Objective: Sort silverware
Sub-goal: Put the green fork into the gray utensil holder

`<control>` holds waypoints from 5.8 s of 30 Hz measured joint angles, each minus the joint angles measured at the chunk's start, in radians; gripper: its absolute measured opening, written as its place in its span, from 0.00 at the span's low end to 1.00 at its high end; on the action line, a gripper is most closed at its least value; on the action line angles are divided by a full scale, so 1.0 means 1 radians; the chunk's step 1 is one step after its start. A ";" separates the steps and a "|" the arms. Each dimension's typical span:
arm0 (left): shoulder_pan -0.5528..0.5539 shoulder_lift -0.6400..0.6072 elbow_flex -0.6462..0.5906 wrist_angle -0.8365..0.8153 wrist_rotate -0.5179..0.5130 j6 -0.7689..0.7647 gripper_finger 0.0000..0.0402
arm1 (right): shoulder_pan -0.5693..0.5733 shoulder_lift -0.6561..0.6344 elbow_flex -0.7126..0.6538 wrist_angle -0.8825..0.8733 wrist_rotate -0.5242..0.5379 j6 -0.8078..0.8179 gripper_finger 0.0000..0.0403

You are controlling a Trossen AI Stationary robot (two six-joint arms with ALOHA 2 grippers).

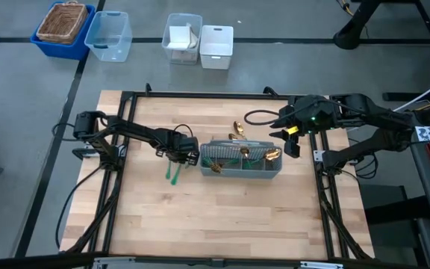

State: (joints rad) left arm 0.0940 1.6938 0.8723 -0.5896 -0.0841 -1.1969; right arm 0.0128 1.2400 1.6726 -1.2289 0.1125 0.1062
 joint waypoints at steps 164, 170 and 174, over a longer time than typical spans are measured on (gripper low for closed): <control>-0.039 -0.046 0.001 -0.219 -0.150 -0.020 0.20 | -0.524 -0.338 -0.801 0.651 -0.499 -0.085 0.30; -0.038 0.000 0.004 -0.188 -0.096 -0.008 0.13 | -0.524 -0.338 -0.801 0.651 -0.499 -0.086 0.30; -0.038 0.015 0.005 -0.172 -0.067 0.001 0.06 | -0.523 -0.338 -0.801 0.650 -0.499 -0.086 0.30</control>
State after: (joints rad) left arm 0.0563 1.7084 0.8768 -0.7615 -0.1511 -1.1958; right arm -0.5102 0.9020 0.8715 -0.5793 -0.3863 0.0204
